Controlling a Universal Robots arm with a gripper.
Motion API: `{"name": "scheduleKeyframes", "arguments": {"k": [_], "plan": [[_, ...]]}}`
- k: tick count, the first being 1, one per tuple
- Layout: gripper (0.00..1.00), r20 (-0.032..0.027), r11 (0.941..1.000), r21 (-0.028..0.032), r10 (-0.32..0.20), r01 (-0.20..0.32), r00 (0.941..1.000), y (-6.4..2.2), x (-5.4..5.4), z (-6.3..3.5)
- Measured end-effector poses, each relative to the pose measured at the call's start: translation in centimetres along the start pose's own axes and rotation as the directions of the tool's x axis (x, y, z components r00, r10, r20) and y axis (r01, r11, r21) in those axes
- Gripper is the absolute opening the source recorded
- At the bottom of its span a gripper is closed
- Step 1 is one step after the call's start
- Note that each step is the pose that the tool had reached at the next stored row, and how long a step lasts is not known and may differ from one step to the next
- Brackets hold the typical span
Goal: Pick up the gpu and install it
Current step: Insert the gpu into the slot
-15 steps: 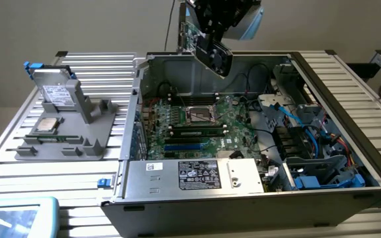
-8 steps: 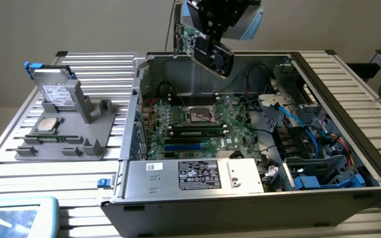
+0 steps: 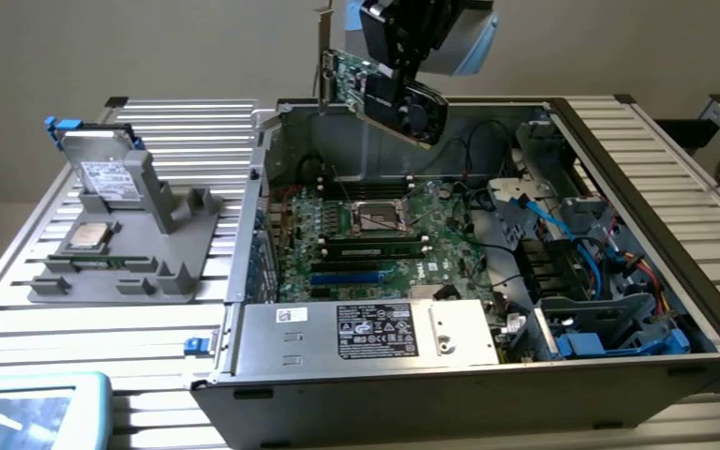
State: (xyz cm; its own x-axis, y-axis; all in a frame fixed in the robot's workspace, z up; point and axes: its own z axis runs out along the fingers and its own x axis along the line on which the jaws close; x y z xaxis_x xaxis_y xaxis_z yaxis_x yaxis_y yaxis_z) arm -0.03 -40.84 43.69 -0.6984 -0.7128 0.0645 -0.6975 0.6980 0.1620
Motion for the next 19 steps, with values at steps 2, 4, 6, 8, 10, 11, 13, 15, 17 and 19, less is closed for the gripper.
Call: {"name": "scheduleKeyframes", "arguments": {"k": [2,4,6,8,10,11,13,15,17,19], "plan": [[0.27,-0.0039,0.9993,0.0037,-0.036,0.036,0.9993,0.0,0.0,0.01],[0.27,-0.0078,0.9973,0.0071,-0.073,0.073,0.9973,0.0,0.0,0.01],[0.27,-0.0117,0.994,0.0099,-0.109,0.109,0.994,0.0,0.0,0.01],[0.27,-0.016,0.9896,0.0125,-0.143,0.143,0.9896,0.0,0.0,0.02],[0.27,-0.0212,0.9839,0.0142,-0.178,0.178,0.9838,0.0,0.0,0.03],[0.27,-0.0239,0.9806,0.015,-0.195,0.195,0.9805,0.0,0.0,0.03],[0.27,-0.0291,0.9729,0.0172,-0.23,0.231,0.9727,0.0,0.0,0.05],[0.27,-0.035,0.964,0.0182,-0.264,0.265,0.9638,-0.01,0.0,0.06],[0.27,-0.041,0.954,0.0192,-0.298,0.299,0.9536,-0.01,0.0,0.08],[0.27,-0.0468,0.9427,0.02,-0.332,0.333,0.9422,-0.01,-0.01,0.1]]}}
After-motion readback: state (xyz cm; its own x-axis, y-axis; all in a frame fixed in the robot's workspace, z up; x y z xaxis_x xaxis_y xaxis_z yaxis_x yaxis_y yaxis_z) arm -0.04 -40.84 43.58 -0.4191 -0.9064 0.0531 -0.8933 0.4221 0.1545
